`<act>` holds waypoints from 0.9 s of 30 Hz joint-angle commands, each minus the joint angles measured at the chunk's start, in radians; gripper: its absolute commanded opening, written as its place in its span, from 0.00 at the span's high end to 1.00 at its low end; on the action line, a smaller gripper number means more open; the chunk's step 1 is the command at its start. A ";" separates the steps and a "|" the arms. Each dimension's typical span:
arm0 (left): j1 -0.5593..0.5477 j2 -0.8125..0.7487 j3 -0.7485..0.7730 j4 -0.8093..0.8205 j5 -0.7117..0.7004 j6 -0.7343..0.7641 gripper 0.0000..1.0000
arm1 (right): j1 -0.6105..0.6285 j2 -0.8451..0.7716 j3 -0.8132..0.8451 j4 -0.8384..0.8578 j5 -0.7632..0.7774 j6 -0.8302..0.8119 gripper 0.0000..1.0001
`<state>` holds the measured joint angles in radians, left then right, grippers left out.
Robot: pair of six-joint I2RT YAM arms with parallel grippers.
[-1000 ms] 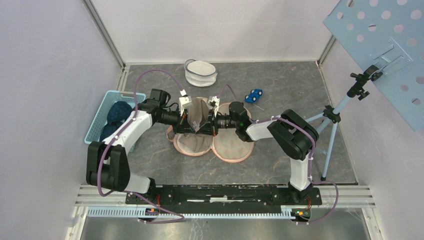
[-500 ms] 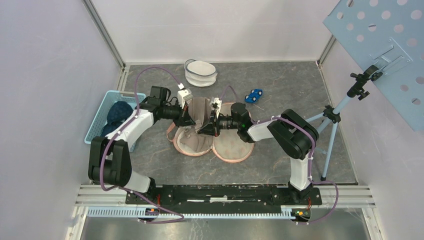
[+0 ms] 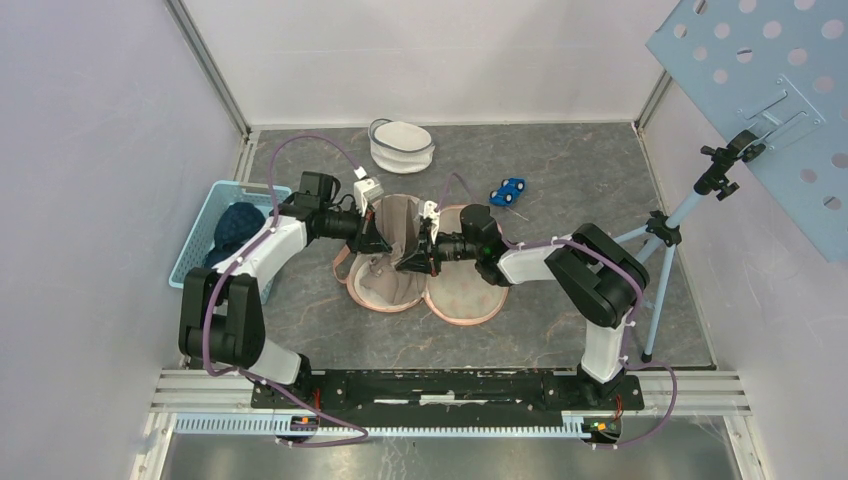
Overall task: Unzip the laundry bag and remove the bra
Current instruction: Adjust the bra in the laundry bag.
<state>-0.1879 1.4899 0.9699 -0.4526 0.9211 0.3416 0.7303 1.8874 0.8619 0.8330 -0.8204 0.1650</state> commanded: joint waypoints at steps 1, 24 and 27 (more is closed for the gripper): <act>0.006 -0.025 0.042 -0.072 0.127 0.125 0.98 | 0.017 -0.047 0.031 -0.038 -0.046 -0.110 1.00; -0.040 0.036 0.079 -0.179 0.147 0.232 0.65 | 0.018 -0.046 0.062 -0.049 -0.082 -0.120 1.00; -0.032 0.045 0.087 -0.173 0.134 0.214 0.96 | 0.018 -0.051 0.059 -0.066 -0.083 -0.146 1.00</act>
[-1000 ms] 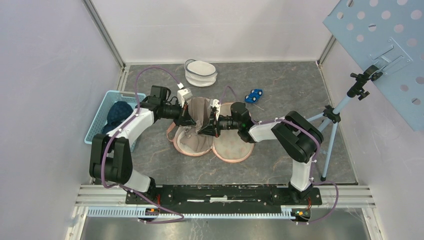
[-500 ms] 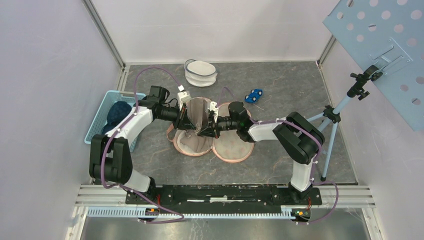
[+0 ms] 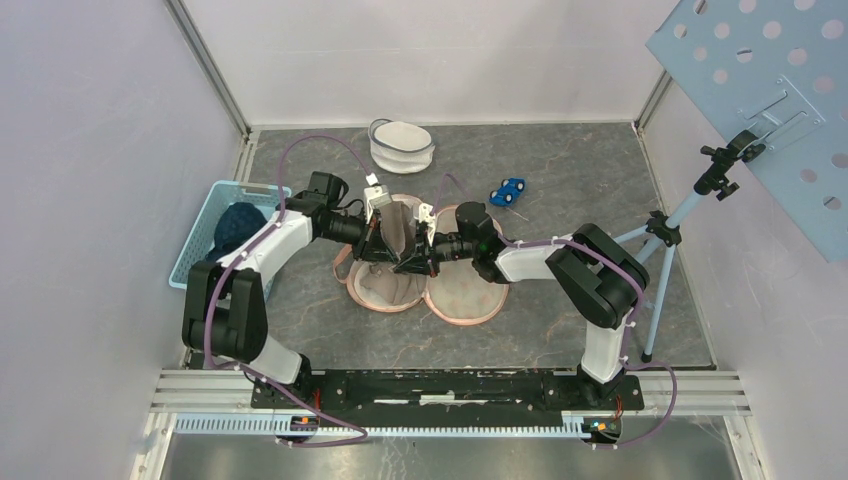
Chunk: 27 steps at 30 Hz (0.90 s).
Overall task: Unzip the laundry bag and remove the bra
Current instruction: Adjust the bra in the laundry bag.
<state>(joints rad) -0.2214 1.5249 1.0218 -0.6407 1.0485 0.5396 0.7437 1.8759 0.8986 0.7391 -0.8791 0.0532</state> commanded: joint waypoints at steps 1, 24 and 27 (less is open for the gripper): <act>0.008 0.011 0.036 0.015 0.007 0.011 0.98 | 0.005 -0.042 0.018 0.022 -0.024 -0.043 1.00; 0.065 0.017 0.095 -0.160 0.046 0.094 0.79 | 0.005 -0.052 -0.005 -0.007 0.022 -0.079 1.00; 0.068 0.020 0.094 -0.181 0.051 0.127 0.84 | 0.005 -0.050 0.001 -0.013 0.022 -0.081 1.00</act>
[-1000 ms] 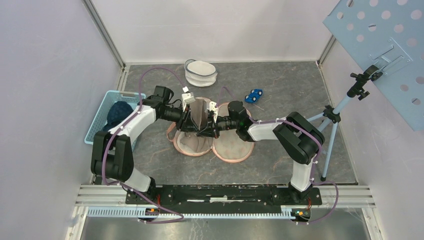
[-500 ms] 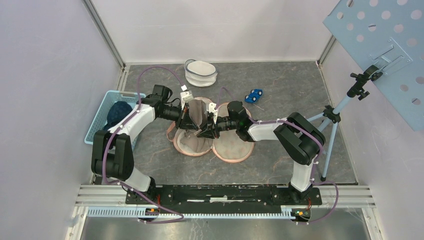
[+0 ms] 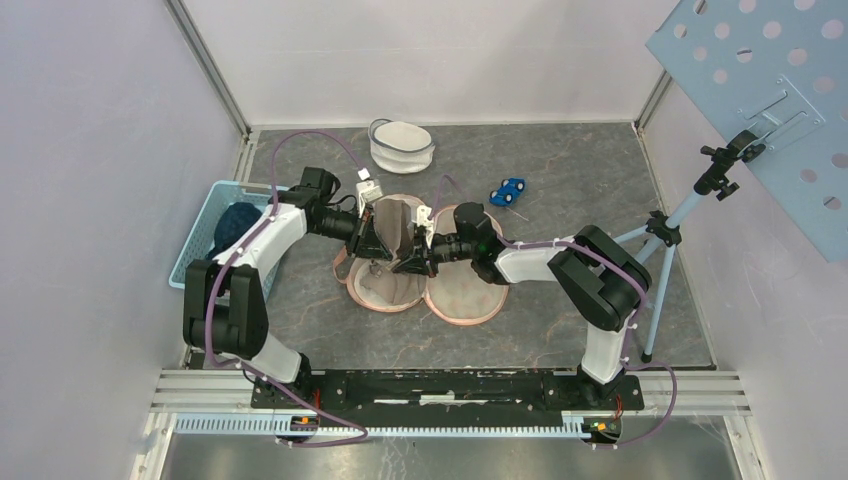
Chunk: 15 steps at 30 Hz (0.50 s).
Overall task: Unzip the laundry bag and remove the bra
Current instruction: Adjust the bra in the laundry bag.
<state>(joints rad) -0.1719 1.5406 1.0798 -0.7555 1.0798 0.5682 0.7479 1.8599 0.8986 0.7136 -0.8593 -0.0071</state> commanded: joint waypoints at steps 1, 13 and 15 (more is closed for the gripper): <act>0.019 0.003 0.033 -0.067 0.026 0.104 0.86 | 0.001 -0.033 0.006 0.011 0.002 -0.021 1.00; 0.017 -0.028 0.024 -0.054 0.027 0.115 0.98 | -0.004 0.033 0.074 -0.031 -0.009 0.163 1.00; 0.016 -0.057 0.010 -0.005 -0.007 0.067 0.98 | -0.010 0.047 0.060 -0.003 -0.034 0.221 1.00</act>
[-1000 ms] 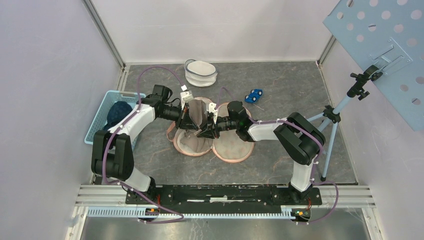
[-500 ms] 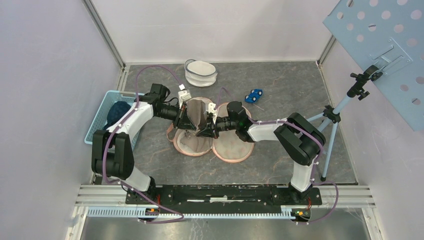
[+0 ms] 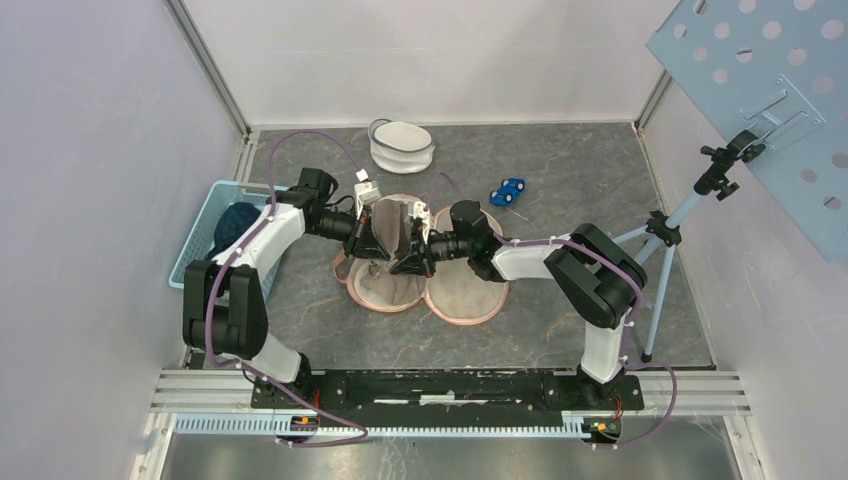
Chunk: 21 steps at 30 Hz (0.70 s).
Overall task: Unzip the laundry bag and remove the bra
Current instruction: Adjust the bra in the laundry bag.
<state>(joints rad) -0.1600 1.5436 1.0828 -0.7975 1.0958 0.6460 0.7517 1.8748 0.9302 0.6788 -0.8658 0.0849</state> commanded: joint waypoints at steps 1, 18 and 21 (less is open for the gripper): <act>0.005 -0.078 -0.005 0.071 -0.047 -0.035 0.98 | -0.015 0.038 0.019 0.051 -0.046 0.153 1.00; -0.039 -0.096 -0.037 0.149 -0.111 -0.119 0.98 | -0.015 0.031 -0.047 0.380 -0.053 0.401 0.96; -0.048 -0.096 -0.041 0.157 -0.131 -0.120 0.98 | -0.015 0.036 -0.051 0.449 -0.061 0.455 0.99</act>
<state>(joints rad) -0.1936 1.4677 1.0492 -0.6697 0.9878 0.5575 0.7376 1.8996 0.8711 0.9546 -0.9081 0.4450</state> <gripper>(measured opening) 0.045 0.020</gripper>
